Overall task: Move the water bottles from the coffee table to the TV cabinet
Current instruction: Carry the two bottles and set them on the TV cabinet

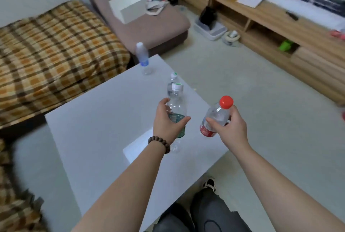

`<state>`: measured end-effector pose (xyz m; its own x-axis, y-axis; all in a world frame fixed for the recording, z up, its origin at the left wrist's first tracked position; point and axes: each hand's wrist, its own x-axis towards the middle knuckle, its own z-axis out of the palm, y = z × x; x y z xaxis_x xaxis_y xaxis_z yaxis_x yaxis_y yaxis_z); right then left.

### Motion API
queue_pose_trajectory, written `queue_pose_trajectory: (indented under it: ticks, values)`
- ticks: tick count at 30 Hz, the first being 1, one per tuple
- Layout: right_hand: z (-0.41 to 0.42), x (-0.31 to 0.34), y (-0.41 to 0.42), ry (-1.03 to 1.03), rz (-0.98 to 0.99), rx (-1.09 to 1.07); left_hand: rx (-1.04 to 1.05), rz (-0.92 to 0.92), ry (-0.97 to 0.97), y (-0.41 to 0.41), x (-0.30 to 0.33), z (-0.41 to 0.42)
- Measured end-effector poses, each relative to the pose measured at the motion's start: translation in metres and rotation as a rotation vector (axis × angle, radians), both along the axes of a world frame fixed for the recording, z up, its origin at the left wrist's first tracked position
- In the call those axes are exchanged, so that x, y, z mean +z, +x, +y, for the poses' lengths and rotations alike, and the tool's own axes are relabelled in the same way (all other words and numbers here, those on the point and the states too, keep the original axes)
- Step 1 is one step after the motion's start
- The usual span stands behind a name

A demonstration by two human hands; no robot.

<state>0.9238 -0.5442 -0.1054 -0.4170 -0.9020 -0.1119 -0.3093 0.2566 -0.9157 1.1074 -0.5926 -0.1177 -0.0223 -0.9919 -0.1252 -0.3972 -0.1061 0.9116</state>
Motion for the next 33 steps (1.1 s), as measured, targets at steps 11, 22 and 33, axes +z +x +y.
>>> queue_pose_trajectory:
  ticks: [11,22,33]
  values:
    - [0.078,0.024,-0.190,-0.034,0.008,-0.403,-0.400,0.034,-0.091,-0.209,0.028,0.016]
    - [0.127,0.023,-0.393,-0.004,0.015,-0.551,-0.548,0.005,-0.056,-0.433,0.028,0.034]
    - [0.108,0.028,-0.562,-0.028,0.038,-0.660,-0.655,-0.012,-0.097,-0.611,0.033,0.004]
